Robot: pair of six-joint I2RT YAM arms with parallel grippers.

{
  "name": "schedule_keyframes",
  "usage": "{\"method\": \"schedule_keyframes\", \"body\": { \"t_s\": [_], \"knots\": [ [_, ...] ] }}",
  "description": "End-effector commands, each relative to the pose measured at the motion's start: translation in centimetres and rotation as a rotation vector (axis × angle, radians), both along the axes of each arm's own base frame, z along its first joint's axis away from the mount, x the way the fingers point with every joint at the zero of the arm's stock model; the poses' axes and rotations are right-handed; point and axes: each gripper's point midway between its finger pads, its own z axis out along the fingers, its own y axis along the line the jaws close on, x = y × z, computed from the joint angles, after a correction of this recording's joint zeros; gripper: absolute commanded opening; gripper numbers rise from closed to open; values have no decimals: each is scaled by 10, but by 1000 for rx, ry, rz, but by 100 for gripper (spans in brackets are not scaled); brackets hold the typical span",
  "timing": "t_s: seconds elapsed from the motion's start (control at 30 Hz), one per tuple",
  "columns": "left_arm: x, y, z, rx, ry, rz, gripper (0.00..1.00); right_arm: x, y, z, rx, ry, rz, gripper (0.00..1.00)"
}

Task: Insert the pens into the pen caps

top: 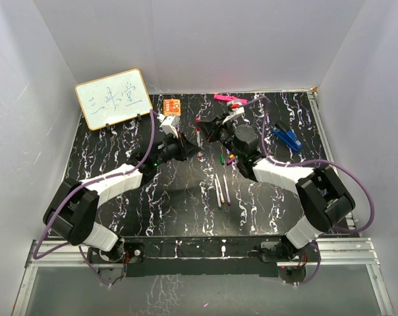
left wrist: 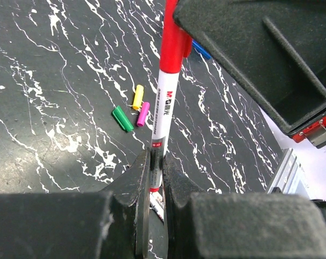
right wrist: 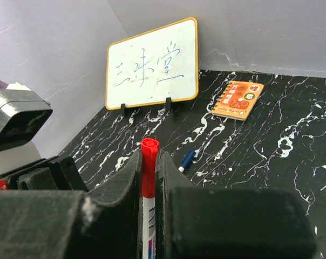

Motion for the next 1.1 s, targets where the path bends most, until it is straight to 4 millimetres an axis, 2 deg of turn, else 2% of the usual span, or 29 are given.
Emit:
{"method": "schedule_keyframes", "body": {
  "t_s": [0.0,0.13,0.23,0.3,0.43,0.47,0.53,0.63,0.73,0.93,1.07],
  "knots": [
    [37,17,119,-202,-319,118,0,-22,21,-84,-216,236,103,3],
    [29,14,88,-146,-221,84,0,0,27,-44,-180,150,55,17],
    [24,18,57,-65,-133,89,0,12,23,-10,-152,82,2,36],
    [20,25,32,10,-57,102,0,18,15,15,-138,29,-46,46],
    [15,39,-5,122,50,145,0,20,-13,64,-99,-81,-170,56],
    [16,42,-12,145,69,157,0,19,-25,78,-82,-110,-218,61],
    [18,47,-21,186,101,182,0,17,-40,92,-74,-146,-279,75],
    [28,54,-32,255,128,221,0,15,-61,100,-81,-167,-357,96],
    [41,62,-41,345,146,256,0,12,-75,98,-92,-177,-394,98],
    [66,65,-52,455,198,288,0,8,-93,85,-99,-153,-439,98],
    [71,72,-71,534,255,302,0,4,-102,77,-117,-146,-463,98]
  ]
}}
